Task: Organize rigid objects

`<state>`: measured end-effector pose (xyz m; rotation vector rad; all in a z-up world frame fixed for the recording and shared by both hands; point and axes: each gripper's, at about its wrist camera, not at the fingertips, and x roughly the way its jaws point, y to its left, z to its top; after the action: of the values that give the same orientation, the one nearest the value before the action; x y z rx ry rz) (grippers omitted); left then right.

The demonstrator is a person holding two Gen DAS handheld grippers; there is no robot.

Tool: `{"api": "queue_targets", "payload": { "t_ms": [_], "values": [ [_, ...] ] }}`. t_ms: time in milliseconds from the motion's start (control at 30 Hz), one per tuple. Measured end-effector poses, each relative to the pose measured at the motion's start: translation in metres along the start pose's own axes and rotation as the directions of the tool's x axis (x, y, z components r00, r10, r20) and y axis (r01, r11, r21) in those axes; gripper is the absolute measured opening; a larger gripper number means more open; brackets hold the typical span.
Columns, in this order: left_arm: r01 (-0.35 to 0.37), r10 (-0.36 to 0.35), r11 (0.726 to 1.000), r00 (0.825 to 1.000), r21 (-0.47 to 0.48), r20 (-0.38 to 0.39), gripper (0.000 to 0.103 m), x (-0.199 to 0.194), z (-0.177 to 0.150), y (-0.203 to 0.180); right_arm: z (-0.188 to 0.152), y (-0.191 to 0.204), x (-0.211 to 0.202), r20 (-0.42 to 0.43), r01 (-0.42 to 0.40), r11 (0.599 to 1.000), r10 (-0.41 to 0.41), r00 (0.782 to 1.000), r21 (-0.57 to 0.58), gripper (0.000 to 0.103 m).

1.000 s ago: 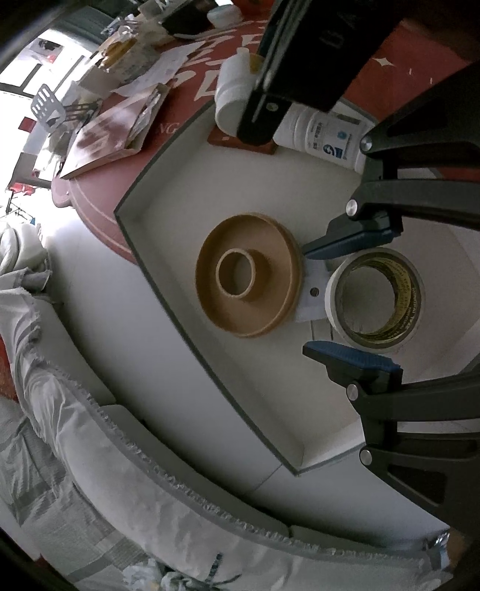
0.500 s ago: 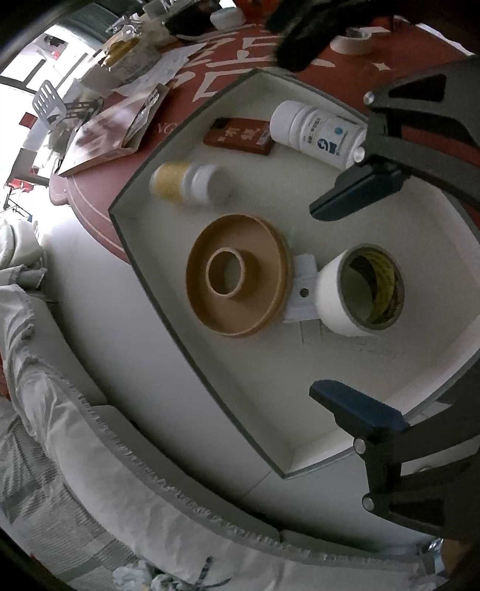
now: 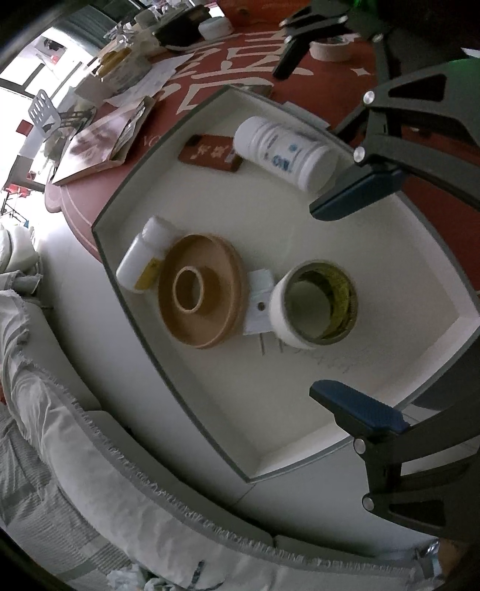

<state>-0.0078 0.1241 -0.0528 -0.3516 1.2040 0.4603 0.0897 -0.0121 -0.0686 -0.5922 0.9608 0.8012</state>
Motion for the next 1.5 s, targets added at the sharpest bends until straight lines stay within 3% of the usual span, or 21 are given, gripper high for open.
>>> {"api": "queue_targets", "payload": {
  "t_ms": [33,100,167,333,433,467,500,533,600,667,733,867,933,1000,1033,1067,1100,1233,1333,1467,1500],
  "values": [
    [0.001,-0.001,1.0,1.0,0.002,-0.002,0.09,0.0,-0.001,0.0,0.0,0.003,0.005,-0.008,0.001,0.999,-0.001,1.0,-0.038,0.094],
    [0.003,-0.003,1.0,1.0,0.01,-0.004,0.09,0.001,-0.003,-0.002,-0.001,0.006,0.008,-0.02,-0.006,0.997,0.004,1.0,-0.078,0.077],
    [0.003,-0.003,1.0,1.0,0.017,-0.011,0.09,0.004,-0.005,-0.005,-0.002,0.004,0.006,-0.017,-0.053,0.997,0.052,0.999,-0.062,0.052],
    [0.008,-0.007,0.999,1.0,0.045,-0.01,0.09,0.005,-0.012,-0.013,-0.016,0.002,-0.01,-0.056,-0.099,0.995,0.098,0.994,-0.009,0.052],
    [0.007,-0.008,0.997,1.0,0.076,0.005,0.09,0.0,-0.016,-0.019,-0.039,-0.003,-0.028,-0.15,-0.264,0.964,0.267,0.952,0.037,0.052],
    [0.007,-0.008,0.997,1.0,0.083,0.007,0.09,0.0,-0.017,-0.02,-0.044,-0.008,-0.036,-0.144,-0.251,0.966,0.257,0.956,0.061,0.059],
    [0.007,-0.008,0.996,1.0,0.087,0.01,0.09,-0.001,-0.019,-0.022,-0.045,-0.016,-0.043,-0.122,-0.185,0.979,0.195,0.973,0.09,0.067],
    [0.007,-0.008,0.996,1.0,0.085,0.012,0.09,-0.002,-0.019,-0.024,-0.042,-0.031,-0.051,-0.081,-0.082,0.984,0.095,0.992,0.156,0.082],
    [0.011,-0.012,0.997,1.0,0.081,0.013,0.09,-0.003,-0.02,-0.026,-0.03,-0.064,-0.054,-0.033,-0.006,0.949,0.018,0.999,0.315,0.082],
    [0.013,-0.014,0.997,1.0,0.082,0.014,0.09,-0.007,-0.02,-0.027,-0.02,-0.084,-0.042,-0.056,0.066,0.911,-0.047,0.997,0.407,0.082],
    [0.022,-0.023,0.997,1.0,0.074,0.011,0.09,-0.01,-0.021,-0.024,-0.006,-0.088,-0.025,-0.096,0.11,0.899,-0.076,0.992,0.425,0.082],
    [0.033,-0.033,0.997,0.999,0.069,0.0,0.09,-0.011,-0.023,-0.021,0.01,-0.086,0.011,-0.149,0.141,0.912,-0.089,0.985,0.384,0.082],
    [0.034,-0.033,0.997,0.999,0.074,-0.008,0.09,-0.01,-0.024,-0.021,0.01,-0.084,0.026,-0.179,0.152,0.912,-0.089,0.98,0.38,0.076],
    [0.035,-0.034,0.996,0.999,0.077,-0.013,0.09,-0.009,-0.025,-0.021,0.016,-0.086,0.027,-0.148,0.139,0.903,-0.085,0.985,0.406,0.067],
    [0.035,-0.034,0.996,0.999,0.078,-0.015,0.09,-0.009,-0.026,-0.022,0.017,-0.086,0.025,-0.145,0.137,0.905,-0.085,0.986,0.403,0.051],
    [0.036,-0.035,0.996,0.999,0.082,-0.016,0.09,-0.009,-0.027,-0.023,0.021,-0.085,0.025,-0.144,0.131,0.91,-0.08,0.986,0.392,0.028],
    [0.037,-0.036,0.996,0.999,0.086,-0.016,0.09,-0.01,-0.028,-0.024,0.023,-0.082,0.024,-0.163,0.136,0.913,-0.078,0.984,0.384,0.025],
    [0.051,-0.053,0.988,0.999,0.143,0.009,0.09,-0.021,-0.038,-0.035,0.005,-0.083,0.011,-0.16,0.089,0.894,-0.019,0.987,0.44,0.024],
    [0.076,-0.084,0.973,0.996,0.219,0.026,0.09,-0.033,-0.052,-0.05,-0.026,-0.077,-0.03,-0.095,0.039,0.867,0.009,0.995,0.497,0.025],
    [0.127,-0.139,0.931,0.99,0.343,0.011,0.09,-0.044,-0.081,-0.082,-0.089,-0.062,-0.085,-0.094,0.086,0.827,-0.04,0.995,0.556,0.025],
    [0.134,-0.147,0.919,0.989,0.371,0.006,0.09,-0.046,-0.088,-0.091,-0.111,-0.06,-0.096,-0.109,0.101,0.8,-0.045,0.993,0.591,0.025]
  ]
}}
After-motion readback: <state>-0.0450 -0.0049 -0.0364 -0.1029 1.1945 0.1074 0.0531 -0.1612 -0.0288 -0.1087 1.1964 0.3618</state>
